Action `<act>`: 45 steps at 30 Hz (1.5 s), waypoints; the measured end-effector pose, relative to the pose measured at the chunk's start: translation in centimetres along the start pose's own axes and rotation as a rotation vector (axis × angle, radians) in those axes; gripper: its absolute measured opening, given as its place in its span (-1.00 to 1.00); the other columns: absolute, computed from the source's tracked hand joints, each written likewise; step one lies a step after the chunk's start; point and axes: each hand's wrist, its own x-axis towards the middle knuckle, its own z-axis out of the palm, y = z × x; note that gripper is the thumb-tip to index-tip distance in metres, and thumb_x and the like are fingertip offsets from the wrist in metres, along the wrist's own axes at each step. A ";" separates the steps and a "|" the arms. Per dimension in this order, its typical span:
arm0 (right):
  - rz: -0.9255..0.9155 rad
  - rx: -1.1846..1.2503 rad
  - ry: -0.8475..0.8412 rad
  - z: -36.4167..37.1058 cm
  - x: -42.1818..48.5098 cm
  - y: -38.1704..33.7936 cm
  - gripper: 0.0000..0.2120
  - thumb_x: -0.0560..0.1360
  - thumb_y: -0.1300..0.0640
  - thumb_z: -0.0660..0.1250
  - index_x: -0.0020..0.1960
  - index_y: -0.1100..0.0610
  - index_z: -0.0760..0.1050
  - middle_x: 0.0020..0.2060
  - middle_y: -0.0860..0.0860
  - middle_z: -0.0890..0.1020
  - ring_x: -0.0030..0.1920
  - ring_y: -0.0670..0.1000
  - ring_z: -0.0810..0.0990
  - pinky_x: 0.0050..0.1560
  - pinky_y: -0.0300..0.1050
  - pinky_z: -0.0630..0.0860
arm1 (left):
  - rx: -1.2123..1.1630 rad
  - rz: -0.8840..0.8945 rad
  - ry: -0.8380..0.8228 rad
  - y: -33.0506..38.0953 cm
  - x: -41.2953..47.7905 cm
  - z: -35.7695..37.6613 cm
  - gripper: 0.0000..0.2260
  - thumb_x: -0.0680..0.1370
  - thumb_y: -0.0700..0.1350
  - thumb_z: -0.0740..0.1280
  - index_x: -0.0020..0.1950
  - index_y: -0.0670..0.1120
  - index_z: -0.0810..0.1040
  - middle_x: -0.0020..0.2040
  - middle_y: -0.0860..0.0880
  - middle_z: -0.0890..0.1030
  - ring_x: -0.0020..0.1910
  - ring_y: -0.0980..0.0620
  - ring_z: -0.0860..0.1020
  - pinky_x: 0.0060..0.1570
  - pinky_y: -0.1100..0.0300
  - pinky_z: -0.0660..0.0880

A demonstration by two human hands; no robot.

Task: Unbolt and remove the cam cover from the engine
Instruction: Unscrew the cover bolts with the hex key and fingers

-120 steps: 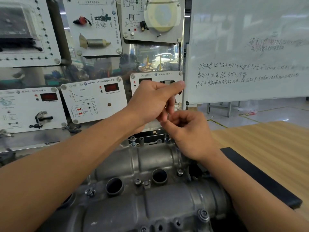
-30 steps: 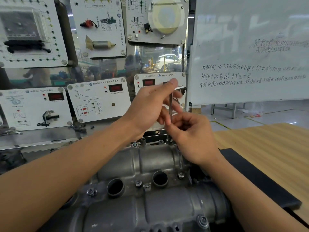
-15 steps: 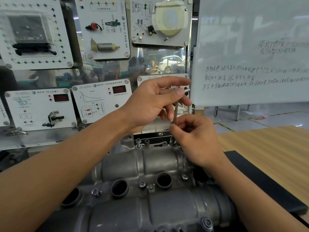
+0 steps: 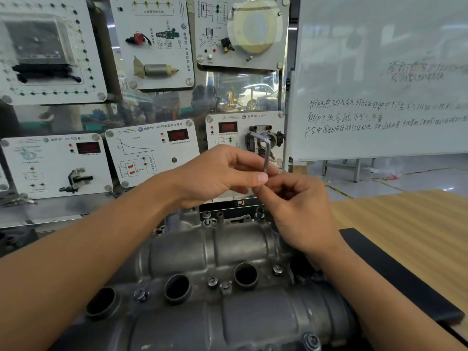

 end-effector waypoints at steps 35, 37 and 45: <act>0.038 0.032 0.036 -0.1 -0.3 0.0 -0.82 0.44 0.23 0.53 -0.31 0.13 0.61 -0.48 -0.01 0.58 -0.47 -0.13 0.48 -0.41 -0.31 0.43 | 0.030 0.214 0.118 1.3 -0.7 1.0 -0.84 0.54 -0.32 0.39 0.07 -0.13 0.64 -0.08 0.00 0.72 -0.05 0.14 0.67 -0.07 0.34 0.55; 0.035 0.010 0.034 -0.1 -0.2 0.1 -0.83 0.45 0.23 0.51 -0.30 0.15 0.61 -0.49 0.03 0.57 -0.48 -0.14 0.46 -0.42 -0.31 0.43 | 0.022 0.202 0.106 1.4 -0.8 0.8 -0.80 0.56 -0.35 0.35 0.14 -0.14 0.62 0.00 -0.04 0.72 -0.02 0.14 0.67 -0.11 0.35 0.54; -0.015 -0.046 0.013 -0.1 -0.1 0.5 -0.81 0.49 0.23 0.47 -0.29 0.20 0.60 -0.46 0.10 0.57 -0.44 -0.01 0.52 -0.22 -0.34 0.51 | 0.041 0.193 0.134 1.3 -0.7 0.9 -0.81 0.57 -0.33 0.36 0.13 -0.14 0.64 -0.04 -0.03 0.74 -0.02 0.09 0.70 -0.07 0.32 0.56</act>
